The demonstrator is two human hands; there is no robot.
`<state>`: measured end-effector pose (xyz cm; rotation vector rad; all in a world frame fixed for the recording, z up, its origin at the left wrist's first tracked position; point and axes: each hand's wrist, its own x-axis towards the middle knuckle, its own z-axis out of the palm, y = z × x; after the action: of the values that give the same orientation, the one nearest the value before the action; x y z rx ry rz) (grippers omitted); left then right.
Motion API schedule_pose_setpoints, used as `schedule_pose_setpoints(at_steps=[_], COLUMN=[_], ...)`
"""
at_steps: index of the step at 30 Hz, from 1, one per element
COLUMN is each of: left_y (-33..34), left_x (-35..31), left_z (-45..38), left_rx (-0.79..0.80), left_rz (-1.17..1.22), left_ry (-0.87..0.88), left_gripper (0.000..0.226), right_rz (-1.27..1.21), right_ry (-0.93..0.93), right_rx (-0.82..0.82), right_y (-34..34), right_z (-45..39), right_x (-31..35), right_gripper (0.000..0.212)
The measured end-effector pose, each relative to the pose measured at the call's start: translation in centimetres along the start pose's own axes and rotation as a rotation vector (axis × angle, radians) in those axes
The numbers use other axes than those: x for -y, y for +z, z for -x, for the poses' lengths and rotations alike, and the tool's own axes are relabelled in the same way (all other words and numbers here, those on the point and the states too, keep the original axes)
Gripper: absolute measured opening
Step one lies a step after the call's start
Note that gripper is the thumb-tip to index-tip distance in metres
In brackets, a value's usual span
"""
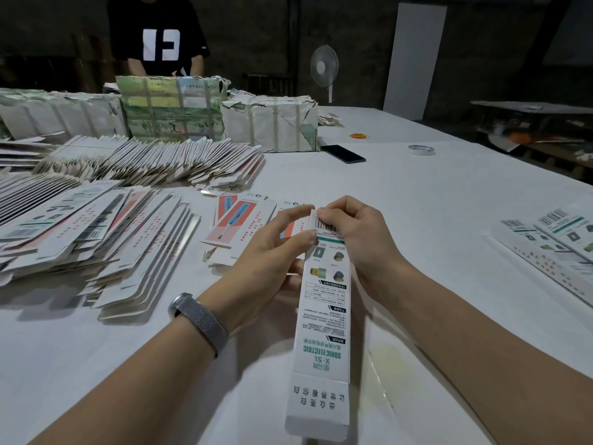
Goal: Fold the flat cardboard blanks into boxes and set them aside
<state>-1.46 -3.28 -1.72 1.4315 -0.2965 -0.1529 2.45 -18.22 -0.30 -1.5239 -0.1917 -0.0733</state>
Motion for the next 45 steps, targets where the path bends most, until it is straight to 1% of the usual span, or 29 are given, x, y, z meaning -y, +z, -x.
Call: schedule_pose_setpoints(at_steps=[3, 5, 7, 8, 13, 20, 29, 34, 40, 44, 45], left_y=[0.0, -0.1, -0.2, -0.3, -0.7, -0.9, -0.9, -0.8, -0.7, -0.7, -0.7], left_x=[0.0, 0.0, -0.1, -0.1, 0.1, 0.2, 0.4, 0.1, -0.1, -0.1, -0.1], left_z=[0.0, 0.0, 0.1, 0.1, 0.0, -0.1, 0.0, -0.1, -0.1, -0.1, -0.1], left_rx=[0.013, 0.021, 0.037, 0.044, 0.045, 0.063, 0.063, 0.048, 0.021, 0.001, -0.003], left_rz=[-0.003, 0.003, 0.008, 0.008, -0.018, -0.006, -0.048, 0.002, 0.028, 0.046, 0.051], left_ry=[-0.004, -0.005, -0.008, -0.009, -0.009, -0.039, -0.033, -0.004, 0.032, 0.057, 0.062], left_gripper=[0.033, 0.040, 0.050, 0.051, 0.033, 0.035, 0.030, 0.025, 0.024, 0.020, 0.020], right_rz=[-0.025, -0.036, -0.034, -0.029, 0.006, 0.048, 0.069, 0.041, 0.005, -0.037, -0.052], right_ry=[0.022, 0.036, 0.050, 0.057, 0.082, 0.087, 0.085, 0.076, 0.033, 0.039, 0.041], right_rx=[0.009, 0.021, 0.043, 0.055, 0.113, 0.107, 0.114, 0.127, 0.130, 0.137, 0.136], right_y=[-0.1, -0.2, -0.3, -0.3, -0.7, -0.9, -1.1, -1.1, -0.6, -0.2, -0.2], right_z=[0.0, -0.1, -0.1, -0.1, -0.1, -0.2, -0.2, -0.1, 0.0, 0.1, 0.2], right_x=[0.1, 0.3, 0.4, 0.5, 0.9, 1.1, 1.0, 0.8, 0.7, 0.5, 0.5], right_gripper=[0.034, 0.038, 0.034, 0.031, 0.023, 0.025, 0.027, 0.036, 0.026, 0.011, 0.010])
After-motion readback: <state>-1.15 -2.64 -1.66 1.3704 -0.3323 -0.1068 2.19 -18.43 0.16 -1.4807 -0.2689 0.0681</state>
